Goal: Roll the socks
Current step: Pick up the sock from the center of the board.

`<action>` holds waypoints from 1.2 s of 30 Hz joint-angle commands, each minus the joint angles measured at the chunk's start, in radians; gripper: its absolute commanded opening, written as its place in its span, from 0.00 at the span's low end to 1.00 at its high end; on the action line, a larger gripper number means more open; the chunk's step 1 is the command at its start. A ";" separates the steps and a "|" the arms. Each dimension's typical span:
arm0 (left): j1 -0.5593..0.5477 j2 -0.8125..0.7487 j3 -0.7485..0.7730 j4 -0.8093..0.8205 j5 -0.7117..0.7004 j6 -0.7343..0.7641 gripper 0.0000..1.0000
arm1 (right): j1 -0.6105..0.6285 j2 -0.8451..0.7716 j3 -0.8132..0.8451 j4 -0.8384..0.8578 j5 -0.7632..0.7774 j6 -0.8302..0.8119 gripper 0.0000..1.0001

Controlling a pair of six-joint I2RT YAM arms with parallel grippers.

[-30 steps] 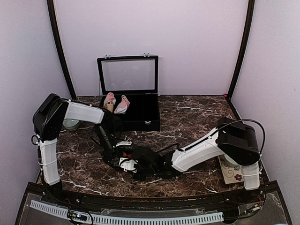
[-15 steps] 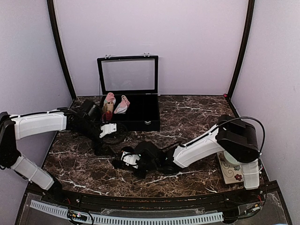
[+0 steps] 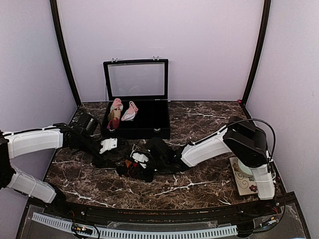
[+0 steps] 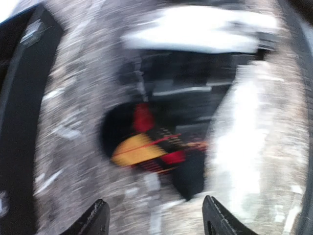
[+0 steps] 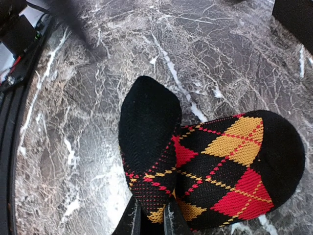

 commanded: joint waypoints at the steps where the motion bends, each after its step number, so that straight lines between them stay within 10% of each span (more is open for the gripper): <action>1: -0.049 -0.006 0.009 -0.221 0.245 0.169 0.66 | -0.039 0.149 -0.049 -0.331 -0.053 0.079 0.04; 25: -0.148 0.234 -0.004 0.051 0.002 0.252 0.48 | -0.124 0.208 0.035 -0.455 -0.280 0.249 0.06; 36: -0.130 0.387 0.097 -0.097 -0.013 0.213 0.19 | -0.131 0.087 -0.043 -0.329 -0.249 0.312 0.32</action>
